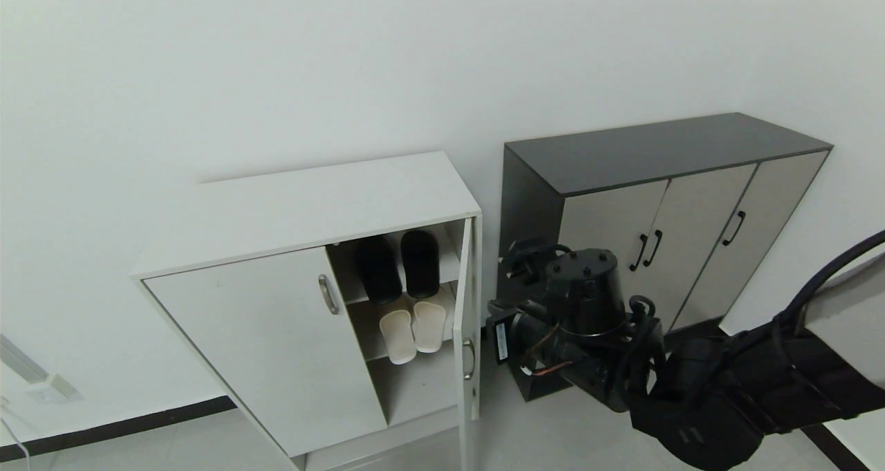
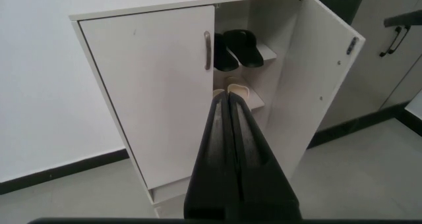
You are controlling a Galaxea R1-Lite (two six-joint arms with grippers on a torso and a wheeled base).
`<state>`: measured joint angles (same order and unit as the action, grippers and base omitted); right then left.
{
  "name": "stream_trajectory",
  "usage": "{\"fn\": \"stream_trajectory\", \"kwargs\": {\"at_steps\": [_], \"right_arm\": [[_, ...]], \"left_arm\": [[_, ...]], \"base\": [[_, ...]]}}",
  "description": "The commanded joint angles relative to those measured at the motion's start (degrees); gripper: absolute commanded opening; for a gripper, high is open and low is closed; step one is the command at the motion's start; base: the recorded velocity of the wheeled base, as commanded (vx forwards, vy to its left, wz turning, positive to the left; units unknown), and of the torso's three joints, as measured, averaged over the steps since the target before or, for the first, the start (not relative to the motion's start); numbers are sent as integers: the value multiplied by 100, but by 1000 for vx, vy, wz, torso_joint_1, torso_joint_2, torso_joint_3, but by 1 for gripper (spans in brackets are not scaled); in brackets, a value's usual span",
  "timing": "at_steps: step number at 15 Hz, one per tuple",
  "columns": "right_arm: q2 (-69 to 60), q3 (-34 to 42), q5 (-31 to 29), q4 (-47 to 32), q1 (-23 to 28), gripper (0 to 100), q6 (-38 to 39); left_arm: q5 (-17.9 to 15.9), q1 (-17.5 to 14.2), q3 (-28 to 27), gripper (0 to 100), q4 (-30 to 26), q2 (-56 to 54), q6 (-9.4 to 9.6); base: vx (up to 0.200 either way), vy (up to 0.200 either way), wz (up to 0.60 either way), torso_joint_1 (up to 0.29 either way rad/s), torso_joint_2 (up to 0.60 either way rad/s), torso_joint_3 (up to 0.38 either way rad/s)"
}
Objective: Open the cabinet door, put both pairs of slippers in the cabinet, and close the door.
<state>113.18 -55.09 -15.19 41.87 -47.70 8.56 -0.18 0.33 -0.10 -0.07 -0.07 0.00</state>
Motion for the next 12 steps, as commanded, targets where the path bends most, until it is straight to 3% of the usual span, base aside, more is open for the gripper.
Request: {"fn": "stream_trajectory", "kwargs": {"at_steps": [1, 7, 12], "right_arm": [[-516, -2, -2, 5, 182, 0, -135], [-771, 60, -2, -4, 191, 0, -267], [-639, 104, 7, -4, 182, 0, -337]], "left_arm": [[1, 2, 1, 0, -1, 7, 0], [1, 2, 1, 0, -1, 7, 0], [1, 2, 1, 0, -1, 7, 0]], "base": [[0, 0, 0, 0, 0, 0], [0, 0, 0, 0, 0, 0], [0, 0, 600, 2, 0, 3]]}}
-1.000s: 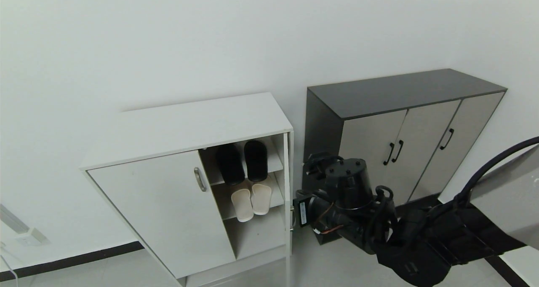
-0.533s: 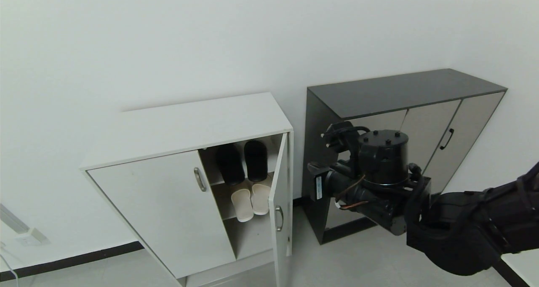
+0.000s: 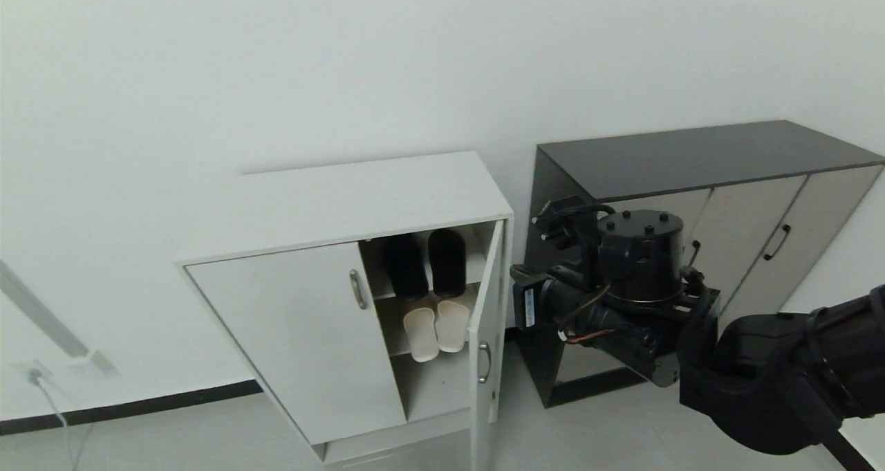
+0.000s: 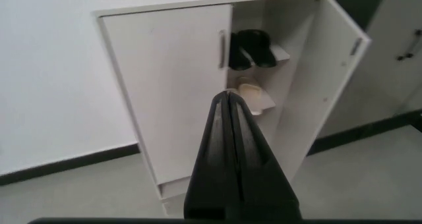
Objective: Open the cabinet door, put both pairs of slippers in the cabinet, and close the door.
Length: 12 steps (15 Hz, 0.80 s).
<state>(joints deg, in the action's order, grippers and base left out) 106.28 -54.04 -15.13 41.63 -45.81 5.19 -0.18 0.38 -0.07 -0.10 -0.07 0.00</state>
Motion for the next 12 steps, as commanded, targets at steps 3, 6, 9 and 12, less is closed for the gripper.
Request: {"fn": "stream_trajectory", "kwargs": {"at_steps": [3, 6, 9, 12], "right_arm": [[130, 8, 10, 29, 55, 0, 8], [139, 87, 1, 29, 81, 0, -27], [-72, 394, -25, 117, 275, 0, -519], [-468, 816, -52, -94, 512, 0, -563]], "left_arm": [[1, -3, -1, 0, 1, 7, 0], [1, -3, -1, 0, 1, 7, 0], [1, -3, -1, 0, 1, 7, 0], [1, -3, -1, 0, 1, 7, 0]], "base": [[0, 0, 600, 1, -1, 4], [0, 0, 0, 0, 0, 0], [0, 0, 0, 0, 0, 0], [0, 0, 0, 0, 0, 0]]}}
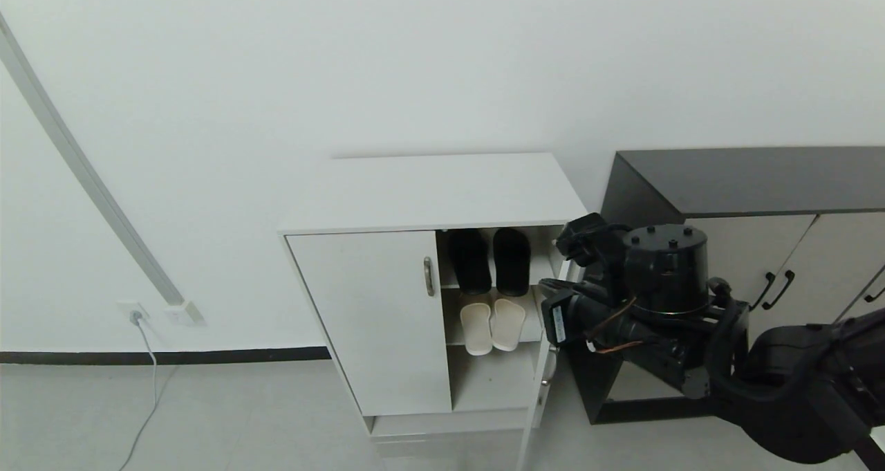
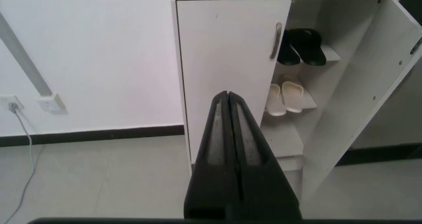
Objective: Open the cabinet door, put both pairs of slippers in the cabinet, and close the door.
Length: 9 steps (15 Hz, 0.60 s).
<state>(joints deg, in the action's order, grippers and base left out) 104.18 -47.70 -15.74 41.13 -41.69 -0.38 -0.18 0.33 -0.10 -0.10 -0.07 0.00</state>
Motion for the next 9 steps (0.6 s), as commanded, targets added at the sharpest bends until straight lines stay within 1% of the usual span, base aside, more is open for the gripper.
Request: {"fn": "stream_trajectory", "kwargs": {"at_steps": [1, 3, 5, 7, 9], "right_arm": [[-311, 279, 9, -70, 126, 0, -6], [-346, 727, 45, -44, 214, 0, 47], [-319, 1017, 150, -44, 223, 0, 170], [-223, 1105, 168, -26, 232, 0, 214], [23, 1105, 212, 150, 258, 0, 328]], "left_arm": [[1, 2, 1, 0, 1, 7, 0], [1, 2, 1, 0, 1, 7, 0], [1, 2, 1, 0, 1, 7, 0], [1, 2, 1, 0, 1, 7, 0], [1, 2, 1, 0, 1, 7, 0]], "base": [[0, 0, 0, 0, 0, 0], [0, 0, 0, 0, 0, 0], [0, 0, 0, 0, 0, 0], [0, 0, 0, 0, 0, 0], [0, 0, 0, 0, 0, 0]]}}
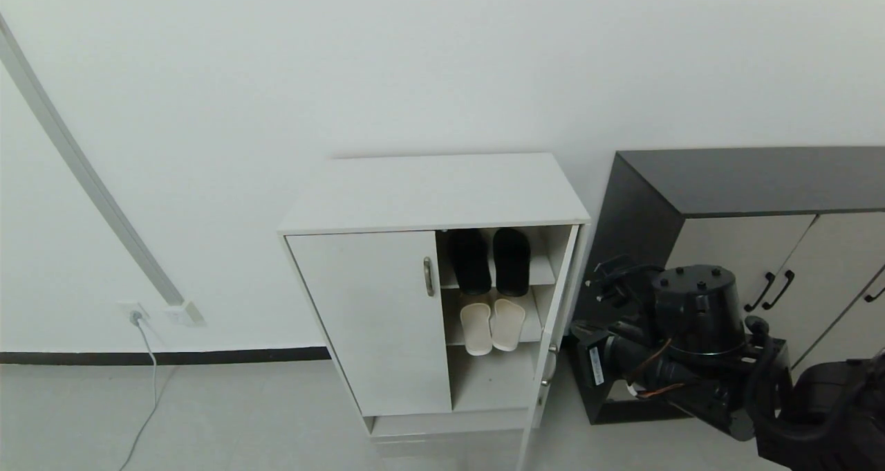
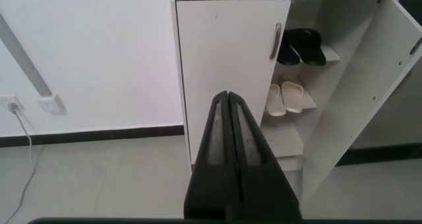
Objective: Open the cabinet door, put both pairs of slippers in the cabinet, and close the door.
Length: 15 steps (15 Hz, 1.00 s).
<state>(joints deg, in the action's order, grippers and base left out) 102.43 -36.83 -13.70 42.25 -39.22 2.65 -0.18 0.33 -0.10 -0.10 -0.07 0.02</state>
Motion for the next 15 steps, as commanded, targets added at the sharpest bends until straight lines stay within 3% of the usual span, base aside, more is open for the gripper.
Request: {"fn": "stream_trajectory", "kwargs": {"at_steps": [1, 15], "right_arm": [[392, -44, 105, 169, 11, 0, 140], [1878, -1643, 263, 530, 441, 0, 377]], "left_arm": [[1, 2, 1, 0, 1, 7, -2], [1, 2, 1, 0, 1, 7, -2]], "base": [[0, 0, 0, 0, 0, 0], [0, 0, 0, 0, 0, 0]]}}
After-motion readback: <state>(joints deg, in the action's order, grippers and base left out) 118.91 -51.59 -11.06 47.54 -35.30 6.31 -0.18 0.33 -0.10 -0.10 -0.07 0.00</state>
